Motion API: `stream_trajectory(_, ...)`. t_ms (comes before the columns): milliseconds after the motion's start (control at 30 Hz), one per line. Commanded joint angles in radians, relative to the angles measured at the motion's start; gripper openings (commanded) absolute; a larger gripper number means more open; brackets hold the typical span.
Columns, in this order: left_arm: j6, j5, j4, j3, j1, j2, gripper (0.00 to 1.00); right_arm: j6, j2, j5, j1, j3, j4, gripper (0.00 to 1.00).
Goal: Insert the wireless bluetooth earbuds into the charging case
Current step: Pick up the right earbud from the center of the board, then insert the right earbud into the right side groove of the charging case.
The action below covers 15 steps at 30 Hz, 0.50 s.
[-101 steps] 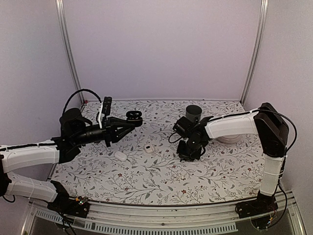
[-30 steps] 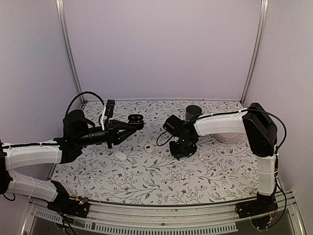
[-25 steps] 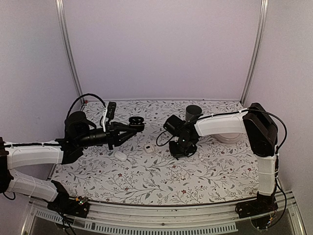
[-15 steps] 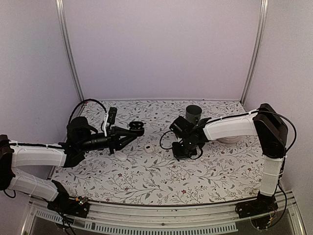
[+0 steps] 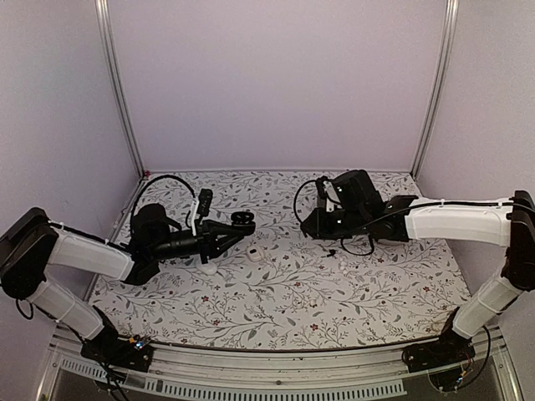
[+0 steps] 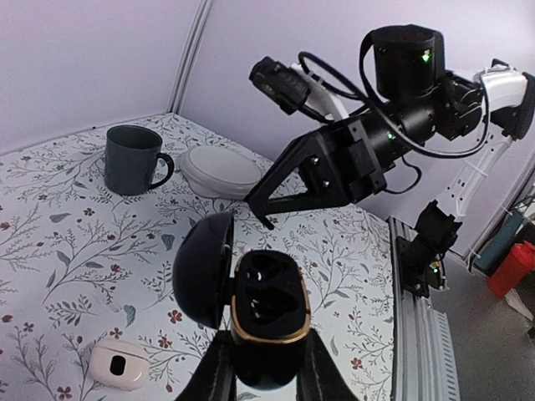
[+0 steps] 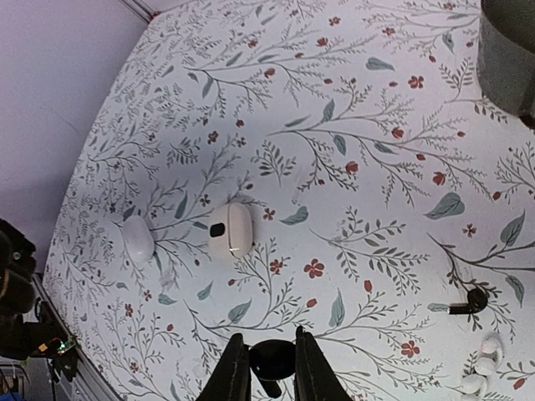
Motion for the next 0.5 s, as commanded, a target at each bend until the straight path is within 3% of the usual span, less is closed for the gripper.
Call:
stream_trajectory(0, 0.000, -0.012, 0.104, 0.045, -0.002, 0.053, 0.00, -0.029, -0.112, -0.041, -0.004, -0.045, 0.164, 0.18)
stream_trajectory(167, 0.029, -0.072, 0.172, 0.063, -0.049, 0.101, 0.00, 0.000, -0.181, -0.054, 0.015, -0.077, 0.282, 0.18)
stream_trajectory(467, 0.149, -0.182, 0.286, 0.074, -0.128, 0.111, 0.00, -0.011, -0.220, 0.059, 0.115, -0.053, 0.404, 0.18)
